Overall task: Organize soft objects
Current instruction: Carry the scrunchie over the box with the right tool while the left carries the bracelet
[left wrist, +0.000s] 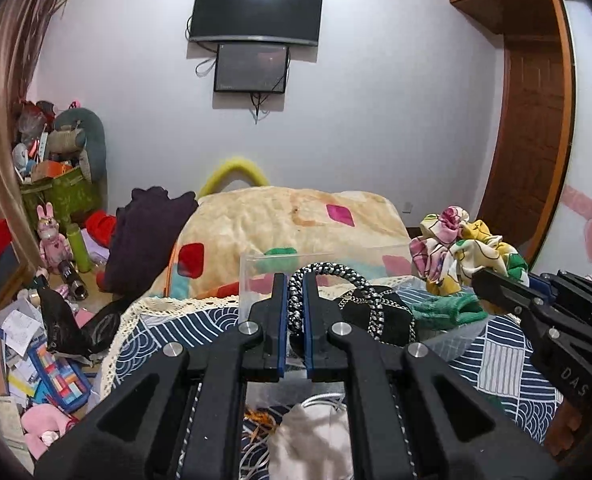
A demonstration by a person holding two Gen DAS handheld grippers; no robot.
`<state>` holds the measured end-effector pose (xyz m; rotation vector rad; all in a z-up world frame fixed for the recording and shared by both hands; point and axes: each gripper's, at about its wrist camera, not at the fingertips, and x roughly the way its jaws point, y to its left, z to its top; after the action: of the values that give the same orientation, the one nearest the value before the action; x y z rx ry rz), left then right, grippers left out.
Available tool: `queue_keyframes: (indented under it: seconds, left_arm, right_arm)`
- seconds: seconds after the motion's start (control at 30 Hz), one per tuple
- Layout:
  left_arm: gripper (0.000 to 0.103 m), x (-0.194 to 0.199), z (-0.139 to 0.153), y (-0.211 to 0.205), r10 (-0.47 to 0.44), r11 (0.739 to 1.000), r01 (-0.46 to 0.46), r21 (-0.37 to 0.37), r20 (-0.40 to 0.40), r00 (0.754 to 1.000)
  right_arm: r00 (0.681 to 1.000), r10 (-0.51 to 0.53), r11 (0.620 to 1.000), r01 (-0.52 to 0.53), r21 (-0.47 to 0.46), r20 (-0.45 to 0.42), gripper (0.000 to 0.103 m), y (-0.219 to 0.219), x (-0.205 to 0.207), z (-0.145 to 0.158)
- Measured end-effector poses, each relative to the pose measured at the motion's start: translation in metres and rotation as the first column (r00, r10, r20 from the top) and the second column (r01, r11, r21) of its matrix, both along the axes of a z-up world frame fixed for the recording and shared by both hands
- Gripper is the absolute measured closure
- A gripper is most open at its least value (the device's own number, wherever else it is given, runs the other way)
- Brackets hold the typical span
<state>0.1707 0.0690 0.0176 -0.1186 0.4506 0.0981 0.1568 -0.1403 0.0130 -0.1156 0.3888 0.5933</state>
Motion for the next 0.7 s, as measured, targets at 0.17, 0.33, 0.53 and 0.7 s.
queue_keyframes:
  seconds: [0.17,0.33,0.53,0.7]
  left_arm:
    - [0.097,0.022,-0.011,0.001,0.002,1.000,-0.003,-0.015,-0.047,0.999]
    - [0.097,0.041,-0.027,-0.001,0.010,0.999,-0.013,-0.035,-0.086,0.996]
    - [0.097,0.059,-0.038,-0.009,-0.004,1.000,0.004,-0.006,-0.135,0.991]
    - [0.094,0.066,-0.046,-0.016,-0.039,0.999,0.045,0.028,-0.178,0.983]
  right_arm:
    - [1.000,-0.004,0.999,0.003,-0.033,-0.027,0.088,0.009,0.012,-0.005]
    - [0.999,-0.003,0.998,0.000,-0.068,-0.046,0.088,0.017,0.021,-0.011]
    - [0.996,-0.010,0.988,-0.003,-0.154,-0.085,0.088,0.030,0.035,-0.020]
    - [0.990,-0.002,0.979,-0.027,-0.202,-0.143,0.088,0.035,0.045,-0.031]
